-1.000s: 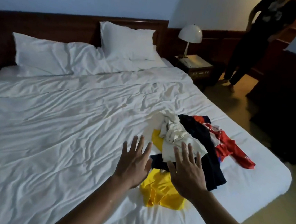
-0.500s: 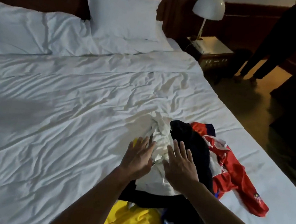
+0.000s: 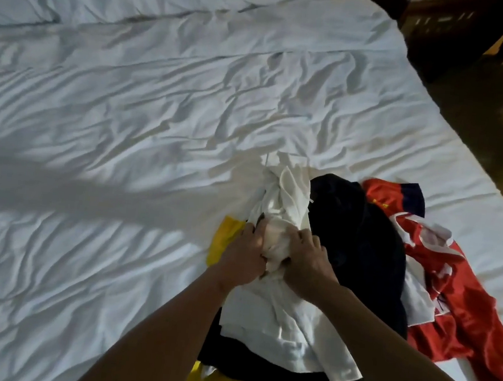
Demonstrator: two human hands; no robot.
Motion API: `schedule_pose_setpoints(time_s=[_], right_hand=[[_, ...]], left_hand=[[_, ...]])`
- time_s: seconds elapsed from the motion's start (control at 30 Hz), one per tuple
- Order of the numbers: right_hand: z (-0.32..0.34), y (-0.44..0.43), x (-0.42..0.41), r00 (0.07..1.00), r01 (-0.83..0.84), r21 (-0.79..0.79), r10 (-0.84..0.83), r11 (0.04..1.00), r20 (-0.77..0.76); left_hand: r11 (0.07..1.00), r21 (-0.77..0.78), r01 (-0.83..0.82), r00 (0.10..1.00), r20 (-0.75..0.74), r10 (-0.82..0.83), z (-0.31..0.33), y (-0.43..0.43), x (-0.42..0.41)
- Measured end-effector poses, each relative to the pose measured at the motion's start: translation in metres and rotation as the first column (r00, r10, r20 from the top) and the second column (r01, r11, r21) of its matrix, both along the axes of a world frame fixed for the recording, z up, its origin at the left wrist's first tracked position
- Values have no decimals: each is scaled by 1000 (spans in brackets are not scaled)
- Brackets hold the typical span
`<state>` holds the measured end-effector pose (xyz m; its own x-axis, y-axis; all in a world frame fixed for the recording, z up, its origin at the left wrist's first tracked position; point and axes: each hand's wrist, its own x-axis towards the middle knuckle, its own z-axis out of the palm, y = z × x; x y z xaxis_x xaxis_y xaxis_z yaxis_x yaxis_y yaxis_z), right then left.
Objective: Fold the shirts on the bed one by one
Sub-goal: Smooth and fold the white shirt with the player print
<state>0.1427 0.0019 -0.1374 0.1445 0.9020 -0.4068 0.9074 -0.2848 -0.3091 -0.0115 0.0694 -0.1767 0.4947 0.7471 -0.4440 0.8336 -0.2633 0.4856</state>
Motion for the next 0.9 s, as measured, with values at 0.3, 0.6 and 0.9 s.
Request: schedule_pose_setpoints(time_s=[0.3, 0.6, 0.9], right_hand=[[47, -14, 0, 857, 379, 242, -239, 893, -457], [210, -46, -66, 635, 623, 446, -84, 643, -768], [374, -69, -186, 634, 580, 557, 100, 594, -767]], left_hand=[[973, 93, -209, 934, 313, 171, 68, -24, -15], [837, -303, -455, 391, 777, 494, 252, -76, -58], [862, -388, -327, 109, 890, 442, 389, -152, -186]])
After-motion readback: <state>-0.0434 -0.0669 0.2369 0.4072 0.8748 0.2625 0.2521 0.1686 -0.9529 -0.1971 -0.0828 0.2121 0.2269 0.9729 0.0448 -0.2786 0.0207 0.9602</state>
